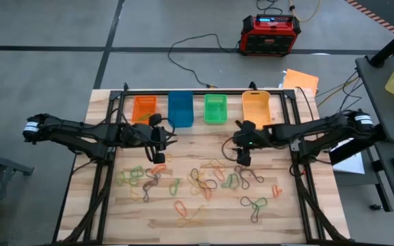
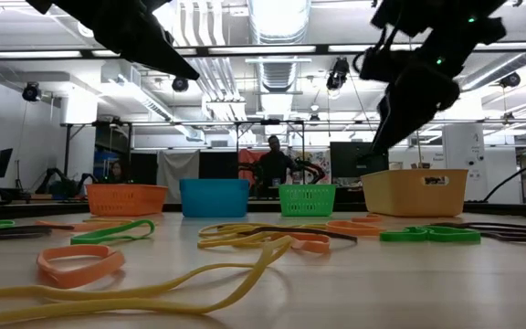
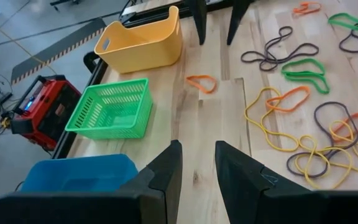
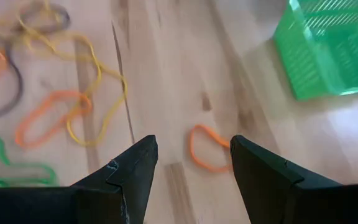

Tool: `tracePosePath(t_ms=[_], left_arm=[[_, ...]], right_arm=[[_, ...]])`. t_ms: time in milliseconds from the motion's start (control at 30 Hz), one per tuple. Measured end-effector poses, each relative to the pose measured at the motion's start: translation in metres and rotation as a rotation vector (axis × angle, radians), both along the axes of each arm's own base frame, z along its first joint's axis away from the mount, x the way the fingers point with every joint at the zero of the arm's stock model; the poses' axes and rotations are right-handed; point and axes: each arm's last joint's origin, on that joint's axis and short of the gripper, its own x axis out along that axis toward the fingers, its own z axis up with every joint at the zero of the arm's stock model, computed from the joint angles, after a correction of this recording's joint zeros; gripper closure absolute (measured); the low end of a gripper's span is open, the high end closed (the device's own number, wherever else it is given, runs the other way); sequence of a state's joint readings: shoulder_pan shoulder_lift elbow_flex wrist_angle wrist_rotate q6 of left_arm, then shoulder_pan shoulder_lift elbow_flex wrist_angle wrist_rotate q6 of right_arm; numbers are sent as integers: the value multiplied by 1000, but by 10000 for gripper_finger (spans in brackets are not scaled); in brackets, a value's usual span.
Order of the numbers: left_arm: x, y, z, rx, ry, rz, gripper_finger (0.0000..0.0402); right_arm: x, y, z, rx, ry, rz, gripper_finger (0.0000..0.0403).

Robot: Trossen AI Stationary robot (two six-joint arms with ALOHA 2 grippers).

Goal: Sort rubber bands into baskets
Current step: Put the orange rubber band into the green bin

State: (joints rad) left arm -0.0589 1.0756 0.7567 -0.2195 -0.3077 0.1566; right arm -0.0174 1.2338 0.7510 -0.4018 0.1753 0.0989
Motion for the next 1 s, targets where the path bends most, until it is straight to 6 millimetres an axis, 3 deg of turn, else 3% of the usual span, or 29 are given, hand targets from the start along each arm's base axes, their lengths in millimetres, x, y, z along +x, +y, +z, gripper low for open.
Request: tracePosePath(t_ms=[333,833,1000], left_arm=[[0,0,0,0,-2,0,320],[0,0,0,0,-3,1,320],[0,1,0,20,-2,19,320]], right_arm=[[24,-1,-36,-14,174,21,204],[34,-20,-69,-23,256,-14,205],[37,-25,-77,46,265,6,233]])
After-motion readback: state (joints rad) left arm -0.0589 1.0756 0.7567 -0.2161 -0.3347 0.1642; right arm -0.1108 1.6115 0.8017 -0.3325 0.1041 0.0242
